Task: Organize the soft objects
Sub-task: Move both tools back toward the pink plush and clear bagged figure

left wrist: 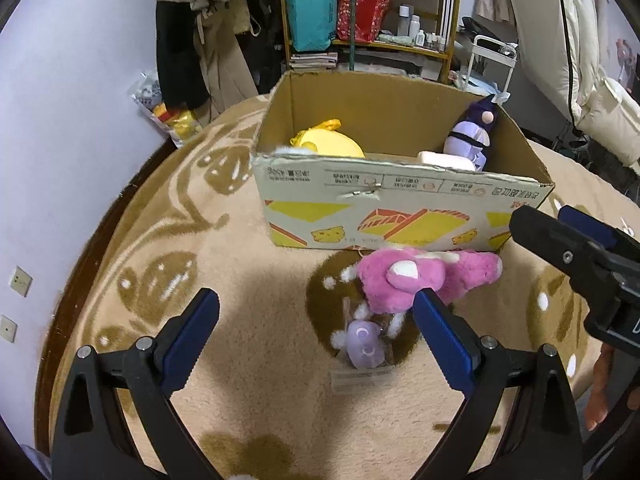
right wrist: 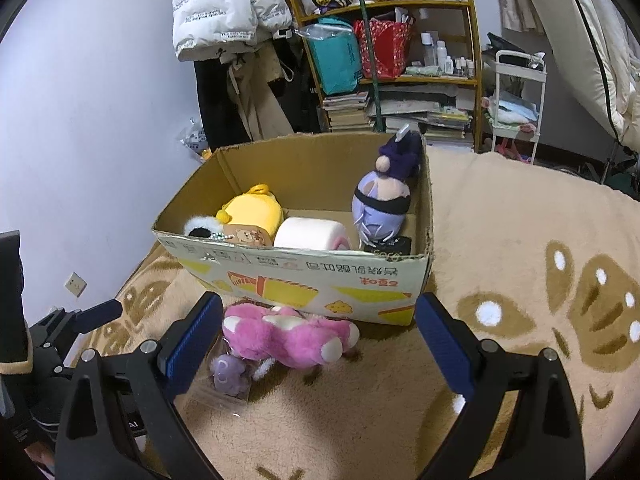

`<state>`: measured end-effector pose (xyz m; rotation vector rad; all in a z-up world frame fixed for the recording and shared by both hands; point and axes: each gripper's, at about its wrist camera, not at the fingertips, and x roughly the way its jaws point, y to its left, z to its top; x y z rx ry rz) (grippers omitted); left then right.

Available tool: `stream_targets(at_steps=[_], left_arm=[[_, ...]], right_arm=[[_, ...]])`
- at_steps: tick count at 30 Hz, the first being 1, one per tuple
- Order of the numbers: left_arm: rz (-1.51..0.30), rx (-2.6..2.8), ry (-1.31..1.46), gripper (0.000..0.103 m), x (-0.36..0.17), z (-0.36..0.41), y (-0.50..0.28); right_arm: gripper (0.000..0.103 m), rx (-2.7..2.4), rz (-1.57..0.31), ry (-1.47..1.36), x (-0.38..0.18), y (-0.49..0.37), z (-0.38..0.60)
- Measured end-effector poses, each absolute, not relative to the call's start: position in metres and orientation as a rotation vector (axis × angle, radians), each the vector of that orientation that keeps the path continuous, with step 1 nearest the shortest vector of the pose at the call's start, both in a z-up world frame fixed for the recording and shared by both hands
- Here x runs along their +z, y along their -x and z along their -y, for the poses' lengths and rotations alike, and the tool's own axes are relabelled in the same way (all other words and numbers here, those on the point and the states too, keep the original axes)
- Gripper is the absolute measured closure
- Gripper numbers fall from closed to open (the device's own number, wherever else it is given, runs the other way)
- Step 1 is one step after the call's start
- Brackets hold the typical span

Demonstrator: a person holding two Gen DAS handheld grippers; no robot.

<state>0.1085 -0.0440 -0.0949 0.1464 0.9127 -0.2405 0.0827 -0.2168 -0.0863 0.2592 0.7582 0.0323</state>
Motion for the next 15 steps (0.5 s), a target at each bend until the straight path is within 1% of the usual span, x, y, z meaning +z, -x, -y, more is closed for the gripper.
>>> stream_targets(at_steps=[15], left_arm=[[-0.986, -0.261, -0.089, 0.006, -0.117, 0.046, -0.127]], right_arm=[[0.002, 0.004, -0.841, -0.278, -0.112, -0.101, 0.225]])
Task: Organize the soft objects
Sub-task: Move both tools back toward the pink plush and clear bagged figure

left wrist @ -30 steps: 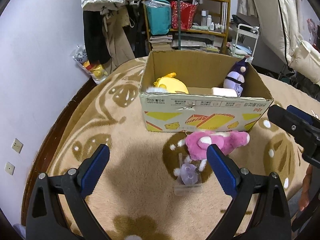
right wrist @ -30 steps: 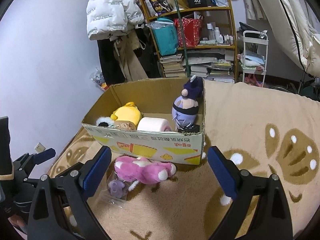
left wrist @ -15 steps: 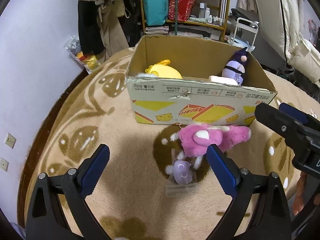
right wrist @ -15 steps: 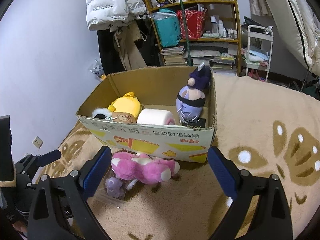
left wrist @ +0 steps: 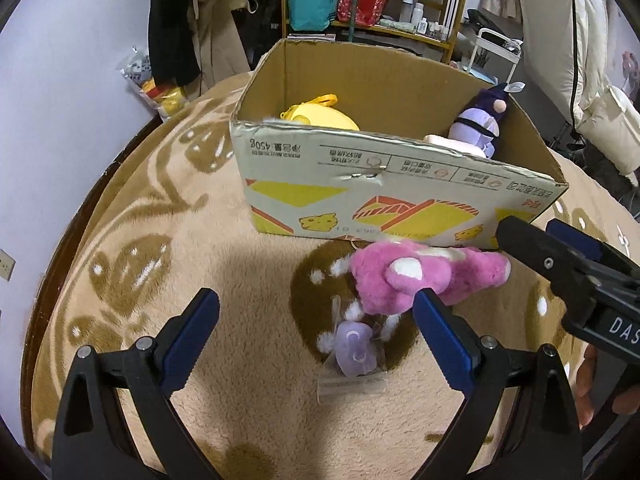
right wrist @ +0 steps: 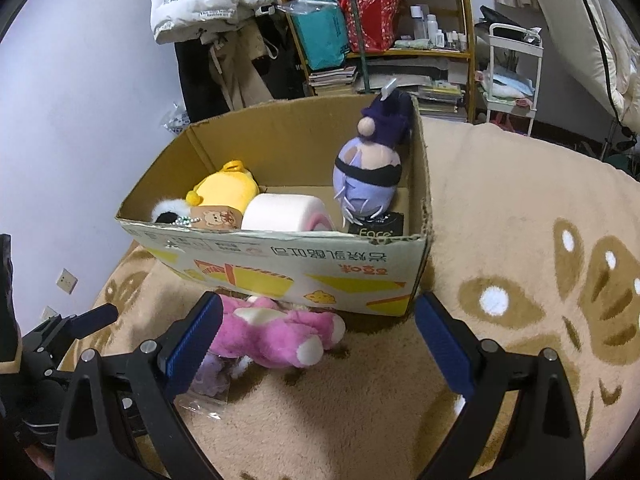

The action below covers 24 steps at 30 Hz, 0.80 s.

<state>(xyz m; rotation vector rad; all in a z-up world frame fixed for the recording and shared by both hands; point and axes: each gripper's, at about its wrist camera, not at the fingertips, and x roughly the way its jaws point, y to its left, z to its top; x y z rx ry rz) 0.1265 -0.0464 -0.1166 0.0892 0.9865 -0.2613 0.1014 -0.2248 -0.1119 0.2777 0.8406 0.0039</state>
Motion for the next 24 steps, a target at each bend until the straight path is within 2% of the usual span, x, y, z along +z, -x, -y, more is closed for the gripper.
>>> stream_targets(at_steps=[24], left_arm=[[-1.107, -0.342, -0.091, 0.006, -0.157, 0.063, -0.142]], right_arm=[[0.002, 0.052, -0.936, -0.377, -0.141, -0.123, 0.228]])
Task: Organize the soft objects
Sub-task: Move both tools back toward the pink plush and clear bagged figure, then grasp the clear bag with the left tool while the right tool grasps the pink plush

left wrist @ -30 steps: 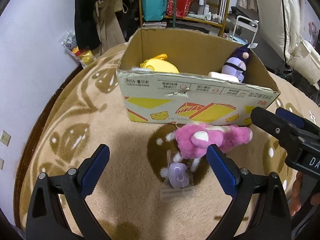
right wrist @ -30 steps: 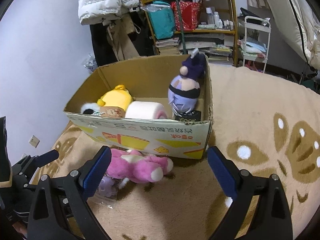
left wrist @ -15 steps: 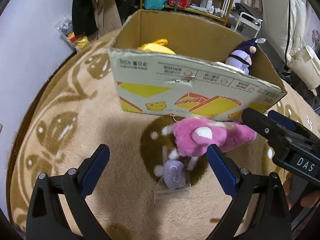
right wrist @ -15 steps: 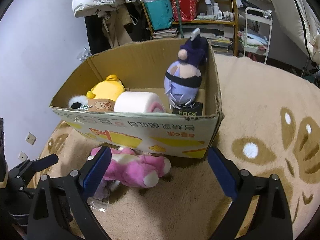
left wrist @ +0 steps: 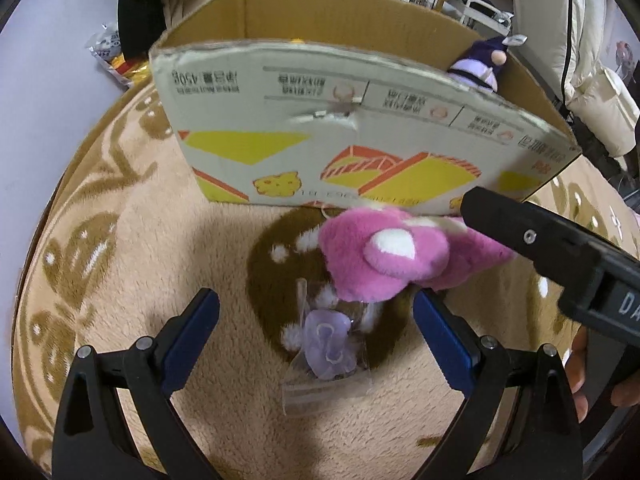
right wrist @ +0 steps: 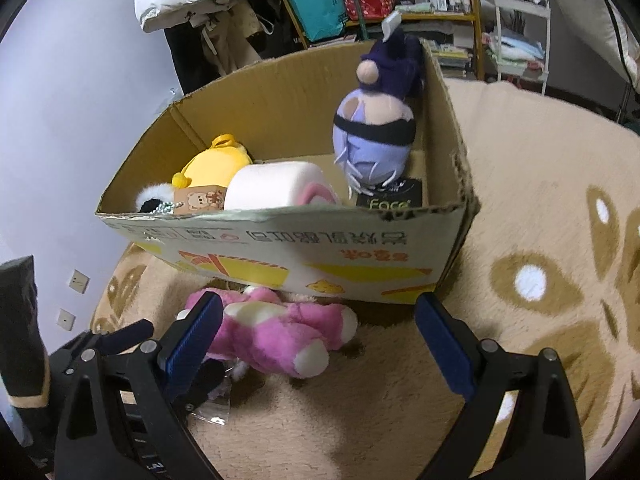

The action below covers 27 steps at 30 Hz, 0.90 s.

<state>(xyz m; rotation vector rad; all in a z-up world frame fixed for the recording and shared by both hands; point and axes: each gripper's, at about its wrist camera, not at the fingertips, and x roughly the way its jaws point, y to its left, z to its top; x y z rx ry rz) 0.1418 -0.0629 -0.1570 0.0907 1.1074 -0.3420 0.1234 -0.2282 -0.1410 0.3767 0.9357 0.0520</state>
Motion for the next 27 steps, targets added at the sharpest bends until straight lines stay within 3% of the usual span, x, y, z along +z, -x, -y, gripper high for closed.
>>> stream_targets(at_steps=[8, 18, 27], left_arm=[[-1.177, -0.298, -0.101, 0.007, -0.176, 0.061, -0.149], [-1.215, -0.262, -0.140, 0.023, -0.186, 0.061, -0.152], [-1.229, -0.321, 0.009, 0.024, -0.175, 0.049, -0.147]], right_arm=[[0.002, 0.099, -0.979, -0.381, -0.152, -0.128, 0.218], [0.002, 0.166, -1.017, -0.488, -0.163, -0.133, 0.214], [0.002, 0.172, -0.980, -0.421, -0.152, -0.128, 0.200]])
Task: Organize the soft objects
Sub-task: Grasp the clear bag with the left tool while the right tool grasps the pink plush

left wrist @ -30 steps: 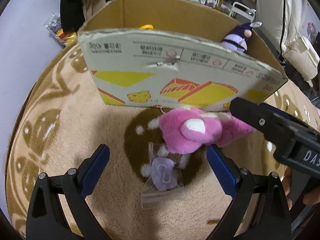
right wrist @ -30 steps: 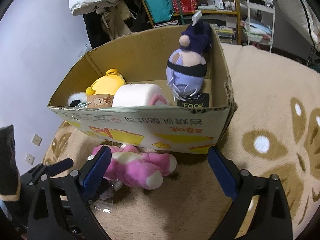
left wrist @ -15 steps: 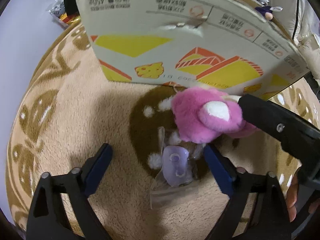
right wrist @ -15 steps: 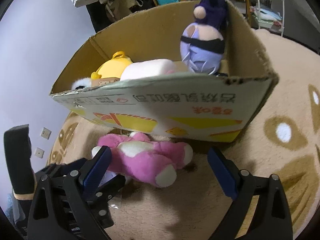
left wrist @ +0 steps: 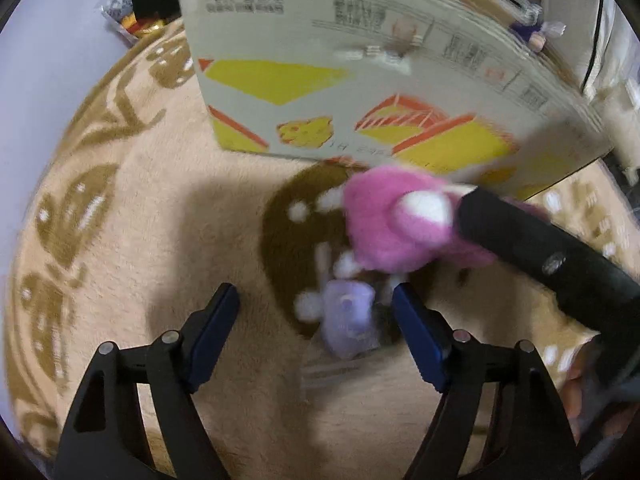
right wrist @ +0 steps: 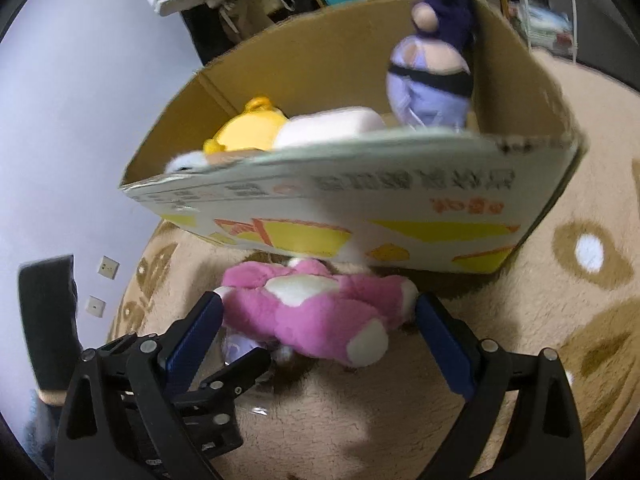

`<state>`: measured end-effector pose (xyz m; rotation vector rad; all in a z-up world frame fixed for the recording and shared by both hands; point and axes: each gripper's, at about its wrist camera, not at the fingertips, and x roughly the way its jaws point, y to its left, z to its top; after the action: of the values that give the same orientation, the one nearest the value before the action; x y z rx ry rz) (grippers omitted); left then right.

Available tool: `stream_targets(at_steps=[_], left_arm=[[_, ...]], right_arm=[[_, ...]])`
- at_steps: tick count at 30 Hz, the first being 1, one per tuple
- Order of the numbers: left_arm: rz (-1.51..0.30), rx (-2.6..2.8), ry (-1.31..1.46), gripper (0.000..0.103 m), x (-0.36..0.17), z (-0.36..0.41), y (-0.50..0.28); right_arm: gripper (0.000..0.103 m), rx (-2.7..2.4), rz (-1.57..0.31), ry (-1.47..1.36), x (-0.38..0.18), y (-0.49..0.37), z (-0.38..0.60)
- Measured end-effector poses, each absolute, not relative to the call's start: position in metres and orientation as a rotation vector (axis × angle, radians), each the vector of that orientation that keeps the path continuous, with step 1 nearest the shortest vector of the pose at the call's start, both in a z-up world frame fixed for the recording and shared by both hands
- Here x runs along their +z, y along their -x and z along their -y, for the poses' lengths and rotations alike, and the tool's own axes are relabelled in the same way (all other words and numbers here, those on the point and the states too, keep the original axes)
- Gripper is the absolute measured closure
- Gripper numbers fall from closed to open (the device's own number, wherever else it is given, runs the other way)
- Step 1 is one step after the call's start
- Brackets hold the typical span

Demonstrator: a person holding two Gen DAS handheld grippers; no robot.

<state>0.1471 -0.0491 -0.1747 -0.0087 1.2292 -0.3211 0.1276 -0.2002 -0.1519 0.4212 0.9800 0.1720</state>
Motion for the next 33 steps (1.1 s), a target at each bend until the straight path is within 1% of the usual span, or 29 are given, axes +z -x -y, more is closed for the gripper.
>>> stream_targets(at_steps=[3, 11, 12, 13, 14, 16, 18, 21, 24, 25, 26, 27, 28, 29, 30, 32, 33], left_arm=[[-1.231, -0.316, 0.027, 0.024, -0.174, 0.045, -0.149], [-1.240, -0.308, -0.075, 0.024, -0.183, 0.060, -0.143], [-1.234, -0.305, -0.092, 0.026, -0.184, 0.063, -0.141], [-1.231, -0.299, -0.103, 0.031, -0.185, 0.064, -0.140], [-1.231, -0.290, -0.108, 0.038, -0.185, 0.064, -0.140], [-1.231, -0.284, -0.101, 0.045, -0.185, 0.065, -0.139], [-1.231, -0.287, -0.092, 0.057, -0.184, 0.063, -0.139], [-1.227, -0.295, -0.083, 0.065, -0.183, 0.060, -0.138], [-1.214, -0.304, -0.081, 0.069, -0.179, 0.058, -0.136], [-1.211, -0.306, -0.078, 0.070, -0.175, 0.055, -0.138], [-1.205, -0.311, -0.074, 0.073, -0.173, 0.055, -0.137], [-1.200, -0.314, -0.073, 0.081, -0.173, 0.056, -0.136], [-1.194, -0.318, -0.072, 0.082, -0.172, 0.055, -0.136], [-1.190, -0.322, -0.069, 0.086, -0.170, 0.053, -0.135], [-1.185, -0.325, -0.068, 0.086, -0.169, 0.053, -0.134], [-1.168, -0.315, -0.082, 0.087, -0.165, 0.053, -0.131], [-1.162, -0.313, -0.085, 0.088, -0.163, 0.053, -0.130]], right_arm=[[0.002, 0.168, -0.971, -0.364, -0.148, -0.129, 0.191], [0.000, 0.148, -0.994, -0.384, -0.153, -0.135, 0.193], [0.000, 0.145, -1.002, -0.379, -0.156, -0.136, 0.192], [0.000, 0.148, -1.004, -0.378, -0.158, -0.137, 0.192], [0.000, 0.148, -1.000, -0.379, -0.159, -0.137, 0.192], [0.000, 0.152, -0.991, -0.399, -0.158, -0.137, 0.195], [0.003, 0.149, -0.986, -0.420, -0.157, -0.137, 0.198], [0.006, 0.147, -0.988, -0.430, -0.157, -0.135, 0.201], [0.013, 0.137, -0.976, -0.440, -0.155, -0.131, 0.204], [0.023, 0.128, -0.969, -0.441, -0.153, -0.130, 0.205], [0.035, 0.111, -0.964, -0.436, -0.151, -0.129, 0.208], [0.037, 0.100, -0.964, -0.430, -0.151, -0.128, 0.210], [0.040, 0.102, -0.971, -0.451, -0.152, -0.128, 0.214], [0.043, 0.101, -0.975, -0.471, -0.153, -0.127, 0.217], [0.045, 0.098, -0.976, -0.485, -0.153, -0.126, 0.219], [0.055, 0.095, -0.968, -0.460, -0.150, -0.125, 0.218], [0.058, 0.092, -0.958, -0.442, -0.146, -0.124, 0.217]])
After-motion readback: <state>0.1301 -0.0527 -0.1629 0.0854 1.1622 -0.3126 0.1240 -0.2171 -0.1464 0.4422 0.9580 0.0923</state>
